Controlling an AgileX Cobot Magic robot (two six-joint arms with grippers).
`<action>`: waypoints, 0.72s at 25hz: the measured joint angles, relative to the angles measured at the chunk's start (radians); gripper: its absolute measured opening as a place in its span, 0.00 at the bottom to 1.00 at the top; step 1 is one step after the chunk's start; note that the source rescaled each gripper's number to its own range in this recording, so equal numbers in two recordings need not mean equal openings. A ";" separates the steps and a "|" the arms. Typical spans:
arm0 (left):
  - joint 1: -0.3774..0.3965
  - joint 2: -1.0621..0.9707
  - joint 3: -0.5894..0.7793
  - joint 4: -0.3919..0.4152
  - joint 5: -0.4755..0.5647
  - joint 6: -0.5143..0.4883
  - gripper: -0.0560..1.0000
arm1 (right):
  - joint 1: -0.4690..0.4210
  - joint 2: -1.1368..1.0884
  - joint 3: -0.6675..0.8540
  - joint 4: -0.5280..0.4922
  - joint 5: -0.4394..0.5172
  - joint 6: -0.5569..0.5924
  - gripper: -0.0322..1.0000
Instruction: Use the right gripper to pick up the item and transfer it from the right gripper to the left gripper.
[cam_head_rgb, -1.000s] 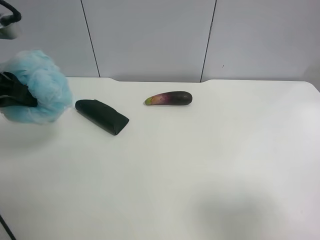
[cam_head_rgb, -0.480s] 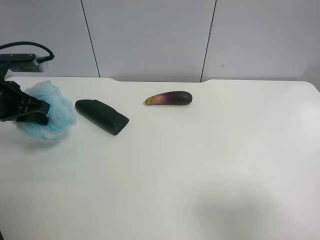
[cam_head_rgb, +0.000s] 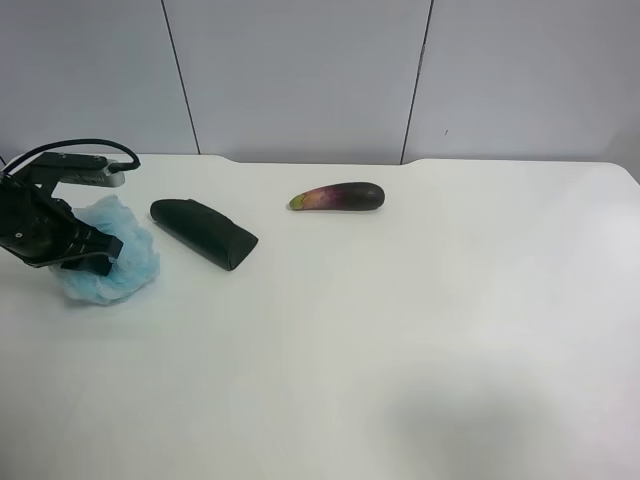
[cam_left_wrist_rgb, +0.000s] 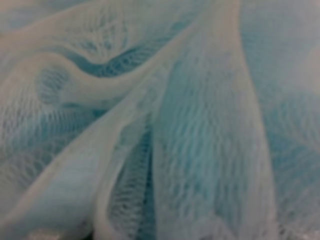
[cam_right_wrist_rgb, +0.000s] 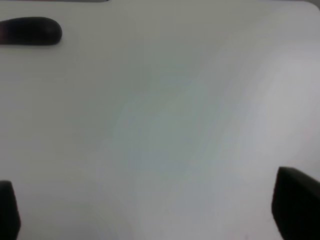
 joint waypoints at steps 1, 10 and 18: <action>0.000 0.000 -0.001 0.000 0.011 -0.008 0.33 | 0.000 0.000 0.000 0.000 0.000 0.000 1.00; 0.001 -0.038 -0.013 0.018 0.099 -0.055 0.99 | 0.000 0.000 0.000 0.000 0.000 0.000 1.00; 0.001 -0.244 -0.100 0.033 0.305 -0.085 0.99 | 0.000 0.000 0.000 0.000 0.000 0.000 1.00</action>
